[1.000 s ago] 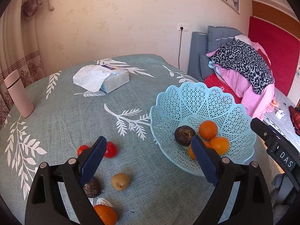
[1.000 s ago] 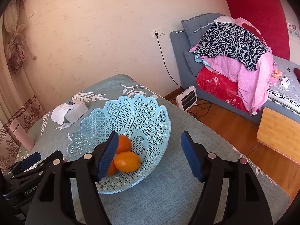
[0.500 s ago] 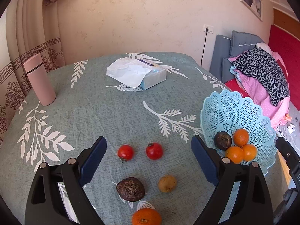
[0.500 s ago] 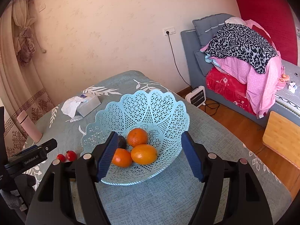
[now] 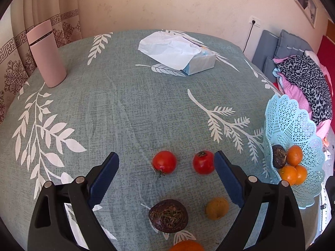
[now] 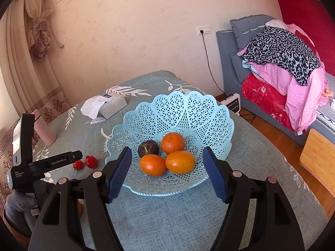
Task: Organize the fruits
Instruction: 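Move the left gripper to a red tomato and grasp it, then grasp an orange with the right gripper while the left holds the tomato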
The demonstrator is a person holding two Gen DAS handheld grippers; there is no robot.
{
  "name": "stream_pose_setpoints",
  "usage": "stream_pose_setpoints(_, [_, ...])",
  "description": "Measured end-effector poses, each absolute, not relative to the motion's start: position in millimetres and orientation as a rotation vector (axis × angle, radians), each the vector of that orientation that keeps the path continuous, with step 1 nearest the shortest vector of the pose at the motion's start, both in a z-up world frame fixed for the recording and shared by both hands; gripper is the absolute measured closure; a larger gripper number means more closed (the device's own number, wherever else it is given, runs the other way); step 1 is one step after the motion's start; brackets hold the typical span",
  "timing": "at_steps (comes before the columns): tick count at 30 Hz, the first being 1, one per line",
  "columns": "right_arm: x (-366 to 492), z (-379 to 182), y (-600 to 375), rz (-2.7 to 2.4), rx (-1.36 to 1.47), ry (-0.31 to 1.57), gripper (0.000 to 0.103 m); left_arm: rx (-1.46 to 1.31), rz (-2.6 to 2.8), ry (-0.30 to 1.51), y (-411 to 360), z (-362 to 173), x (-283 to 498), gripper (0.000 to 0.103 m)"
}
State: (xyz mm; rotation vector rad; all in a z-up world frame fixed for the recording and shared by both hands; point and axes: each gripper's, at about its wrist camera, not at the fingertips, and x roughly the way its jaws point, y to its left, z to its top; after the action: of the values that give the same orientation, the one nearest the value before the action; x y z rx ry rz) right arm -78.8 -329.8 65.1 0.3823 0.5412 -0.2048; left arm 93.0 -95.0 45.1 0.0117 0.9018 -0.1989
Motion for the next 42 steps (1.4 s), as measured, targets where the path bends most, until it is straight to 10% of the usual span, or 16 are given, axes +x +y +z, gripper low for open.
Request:
stream_pose_setpoints(17, [-79,62,-294,-0.096,0.336,0.575,0.031,0.043,-0.208,0.929,-93,22,98,0.074])
stream_pose_setpoints(42, [-44,32,-188,0.323,0.298,0.832,0.032,-0.001,-0.11,0.714,-44,76,54,0.076])
